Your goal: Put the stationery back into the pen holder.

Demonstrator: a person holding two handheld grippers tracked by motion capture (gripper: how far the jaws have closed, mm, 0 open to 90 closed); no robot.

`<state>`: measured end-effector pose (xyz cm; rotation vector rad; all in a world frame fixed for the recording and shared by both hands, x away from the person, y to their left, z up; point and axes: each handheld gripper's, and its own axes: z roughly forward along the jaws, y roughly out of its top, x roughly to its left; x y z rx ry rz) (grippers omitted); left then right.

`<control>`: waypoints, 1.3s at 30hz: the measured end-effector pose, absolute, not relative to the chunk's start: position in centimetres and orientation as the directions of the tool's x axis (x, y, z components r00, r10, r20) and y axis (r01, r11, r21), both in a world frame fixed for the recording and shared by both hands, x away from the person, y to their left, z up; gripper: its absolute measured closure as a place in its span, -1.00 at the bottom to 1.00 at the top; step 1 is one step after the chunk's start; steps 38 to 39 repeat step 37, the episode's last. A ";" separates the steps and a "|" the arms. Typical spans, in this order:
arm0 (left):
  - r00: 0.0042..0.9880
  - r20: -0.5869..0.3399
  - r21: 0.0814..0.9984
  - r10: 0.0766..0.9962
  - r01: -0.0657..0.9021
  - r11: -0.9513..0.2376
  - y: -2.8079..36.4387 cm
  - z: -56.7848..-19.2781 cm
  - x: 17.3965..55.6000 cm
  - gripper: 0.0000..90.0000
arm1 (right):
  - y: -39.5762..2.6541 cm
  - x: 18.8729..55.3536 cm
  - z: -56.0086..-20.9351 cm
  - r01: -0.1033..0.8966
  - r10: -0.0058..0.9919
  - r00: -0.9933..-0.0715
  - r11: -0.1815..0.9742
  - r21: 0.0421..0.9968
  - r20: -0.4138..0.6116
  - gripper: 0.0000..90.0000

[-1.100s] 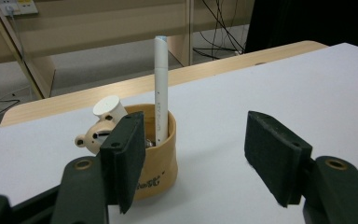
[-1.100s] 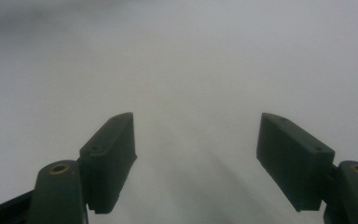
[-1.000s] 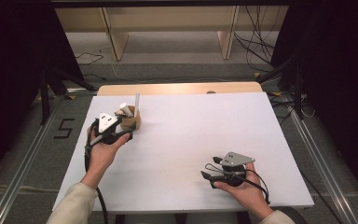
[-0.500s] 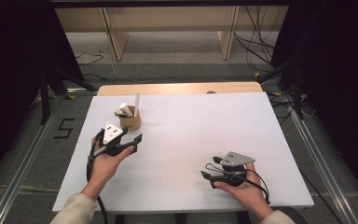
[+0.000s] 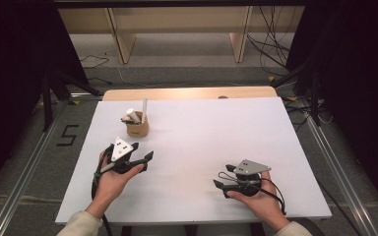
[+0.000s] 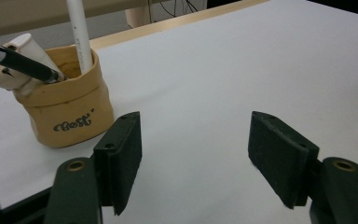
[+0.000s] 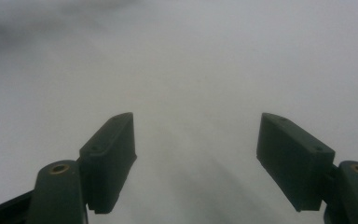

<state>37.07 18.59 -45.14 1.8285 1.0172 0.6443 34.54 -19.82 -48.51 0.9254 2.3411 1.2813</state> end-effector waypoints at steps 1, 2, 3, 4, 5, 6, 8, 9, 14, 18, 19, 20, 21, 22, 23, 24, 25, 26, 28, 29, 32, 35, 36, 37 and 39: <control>0.525 0.009 0.896 0.851 0.373 -0.240 18.5 -45.2 36.9 -0.23 | -19.9 34.5 -48.5 0.388 0.670 -0.742 0.391 0.835 0.031 -0.37; 0.531 0.011 0.894 0.847 0.373 -0.246 18.5 -45.3 36.7 -0.23 | -20.0 34.5 -48.5 0.390 0.672 -0.740 0.390 0.834 0.032 -0.37; 0.534 0.010 0.892 0.846 0.377 -0.248 18.5 -45.4 36.6 -0.24 | -20.1 34.5 -48.5 0.389 0.673 -0.739 0.390 0.835 0.031 -0.37; 0.537 0.012 0.891 0.843 0.378 -0.253 18.5 -45.6 36.4 -0.24 | -20.2 34.5 -48.4 0.390 0.675 -0.737 0.388 0.835 0.031 -0.37; 0.542 0.012 0.889 0.840 0.379 -0.257 18.5 -45.7 36.2 -0.24 | -20.3 34.5 -48.4 0.390 0.676 -0.736 0.387 0.836 0.030 -0.37; 0.545 0.013 0.888 0.839 0.379 -0.260 18.5 -45.8 36.1 -0.25 | -20.4 34.5 -48.4 0.391 0.678 -0.734 0.385 0.836 0.031 -0.37; 0.551 0.016 0.883 0.835 0.384 -0.270 18.5 -46.0 35.8 -0.25 | -20.6 34.4 -48.4 0.391 0.679 -0.734 0.385 0.836 0.030 -0.37; 0.551 0.016 0.883 0.834 0.384 -0.271 18.5 -46.1 35.7 -0.25 | -20.6 34.4 -48.4 0.392 0.680 -0.732 0.385 0.836 0.030 -0.37; 0.566 0.023 0.871 0.824 0.394 -0.295 18.5 -46.7 35.0 -0.26 | -20.9 34.4 -48.4 0.394 0.682 -0.731 0.388 0.833 0.028 -0.37; 0.570 0.035 0.866 0.821 0.393 -0.309 18.8 -47.3 34.3 -0.25 | -21.1 34.3 -48.4 0.397 0.686 -0.727 0.385 0.833 0.030 -0.37; 0.570 0.033 0.863 0.821 0.398 -0.310 18.9 -47.4 34.1 -0.25 | -21.1 34.3 -48.5 0.398 0.687 -0.726 0.385 0.833 0.030 -0.37; 0.569 0.031 0.864 0.822 0.398 -0.308 18.9 -47.5 34.0 -0.25 | -21.2 34.3 -48.5 0.400 0.688 -0.725 0.384 0.832 0.032 -0.37; 0.568 0.027 0.863 0.822 0.402 -0.306 19.0 -47.6 33.9 -0.25 | -21.3 34.3 -48.5 0.400 0.687 -0.726 0.387 0.831 0.030 -0.37; 0.568 0.028 0.862 0.823 0.403 -0.307 19.1 -47.6 33.8 -0.25 | -21.3 34.3 -48.5 0.399 0.687 -0.726 0.388 0.831 0.028 -0.37; 0.568 0.030 0.861 0.823 0.404 -0.310 19.1 -47.7 33.7 -0.26 | -21.4 34.3 -48.5 0.398 0.686 -0.727 0.389 0.831 0.027 -0.37; 0.567 0.027 0.859 0.823 0.407 -0.309 19.2 -47.8 33.6 -0.26 | -21.4 34.3 -48.5 0.401 0.687 -0.726 0.389 0.830 0.029 -0.37; 0.569 0.027 0.858 0.822 0.409 -0.311 19.2 -47.8 33.6 -0.26 | -21.4 34.3 -48.6 0.402 0.688 -0.725 0.388 0.829 0.030 -0.38; 0.569 0.027 0.858 0.822 0.409 -0.311 19.3 -47.9 33.6 -0.26 | -21.3 34.3 -48.6 0.403 0.687 -0.726 0.388 0.829 0.031 -0.38; 0.567 0.028 0.855 0.823 0.413 -0.314 19.4 -48.0 33.6 -0.26 | -21.2 34.3 -48.6 0.406 0.685 -0.728 0.396 0.824 0.029 -0.38; 0.567 0.028 0.853 0.823 0.416 -0.315 19.4 -48.0 33.6 -0.26 | -21.2 34.3 -48.7 0.403 0.683 -0.730 0.398 0.824 0.027 -0.38; 0.565 0.027 0.849 0.824 0.423 -0.318 19.5 -48.2 33.7 -0.26 | -21.2 34.3 -48.8 0.409 0.684 -0.729 0.403 0.819 0.027 -0.39; 0.559 0.034 0.847 0.829 0.424 -0.320 19.8 -48.6 34.1 -0.26 | -21.3 34.4 -49.0 0.421 0.691 -0.723 0.410 0.809 0.026 -0.42; 0.556 0.037 0.843 0.830 0.428 -0.325 19.9 -48.8 34.2 -0.26 | -21.4 34.5 -49.1 0.427 0.693 -0.720 0.411 0.806 0.028 -0.42; 0.554 0.043 0.838 0.832 0.433 -0.332 20.0 -48.9 34.3 -0.27 | -21.4 34.5 -49.1 0.431 0.697 -0.716 0.416 0.801 0.024 -0.43; 0.554 0.043 0.838 0.832 0.433 -0.332 20.0 -48.9 34.3 -0.27 | -21.4 34.5 -49.1 0.431 0.697 -0.716 0.416 0.801 0.024 -0.43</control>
